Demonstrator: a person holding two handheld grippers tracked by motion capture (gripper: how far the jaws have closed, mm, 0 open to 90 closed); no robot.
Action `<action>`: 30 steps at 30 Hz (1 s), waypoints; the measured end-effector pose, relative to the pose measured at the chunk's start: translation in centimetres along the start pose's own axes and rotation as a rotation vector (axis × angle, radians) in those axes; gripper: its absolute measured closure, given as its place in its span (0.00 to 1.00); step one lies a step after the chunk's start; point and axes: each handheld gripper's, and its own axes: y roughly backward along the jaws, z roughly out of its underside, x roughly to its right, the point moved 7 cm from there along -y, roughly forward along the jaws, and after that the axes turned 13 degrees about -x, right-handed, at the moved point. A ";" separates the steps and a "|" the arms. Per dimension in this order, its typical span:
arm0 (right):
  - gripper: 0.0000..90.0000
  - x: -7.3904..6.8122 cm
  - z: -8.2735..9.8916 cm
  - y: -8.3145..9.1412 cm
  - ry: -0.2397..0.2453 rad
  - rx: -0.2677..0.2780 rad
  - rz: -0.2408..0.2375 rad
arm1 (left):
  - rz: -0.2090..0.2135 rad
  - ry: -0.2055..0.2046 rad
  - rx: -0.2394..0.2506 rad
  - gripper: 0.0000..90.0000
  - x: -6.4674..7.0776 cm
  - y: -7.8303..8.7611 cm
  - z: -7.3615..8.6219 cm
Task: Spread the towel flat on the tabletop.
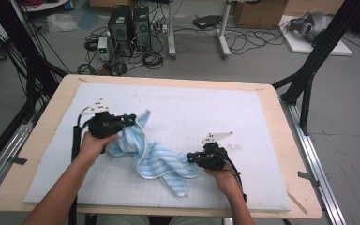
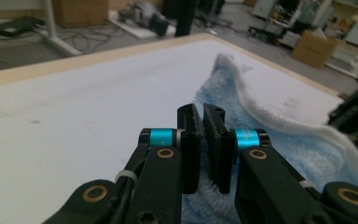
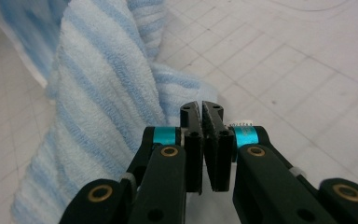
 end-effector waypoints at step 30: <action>0.63 -0.1 -2.8 2.2 0.082 0.138 0.131 | -0.268 0.126 0.081 0.94 -7.2 3.4 0.7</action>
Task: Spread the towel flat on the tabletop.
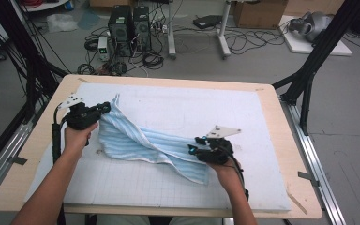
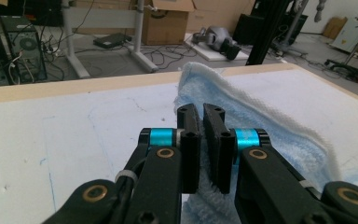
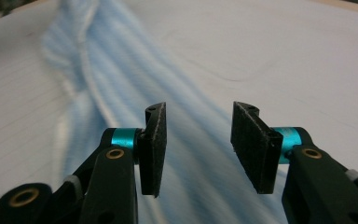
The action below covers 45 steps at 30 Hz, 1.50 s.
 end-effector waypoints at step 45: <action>0.89 14.5 0.6 -1.4 -0.362 -0.179 0.568 | 0.024 -0.025 -0.168 0.48 1.5 -2.8 2.9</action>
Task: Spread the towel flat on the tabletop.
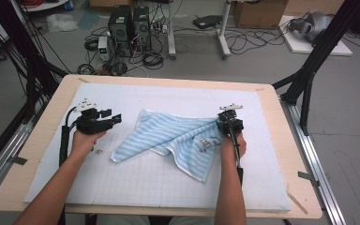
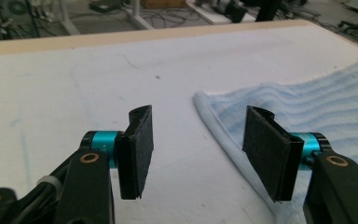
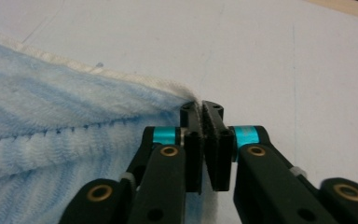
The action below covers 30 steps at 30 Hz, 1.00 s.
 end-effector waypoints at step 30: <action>0.56 -11.3 4.4 5.7 0.343 0.145 -0.506 | -0.012 -0.195 -0.184 0.94 4.4 -5.9 1.2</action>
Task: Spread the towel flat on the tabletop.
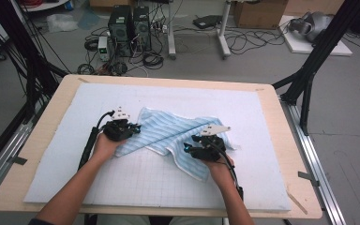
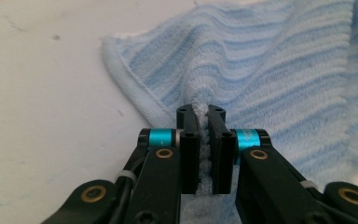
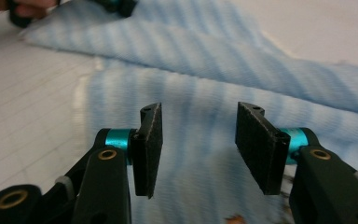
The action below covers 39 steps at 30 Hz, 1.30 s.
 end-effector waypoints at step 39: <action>0.76 -15.6 -1.1 -3.9 0.310 -0.198 -0.607 | -0.126 0.160 0.102 0.84 -6.2 0.8 -2.6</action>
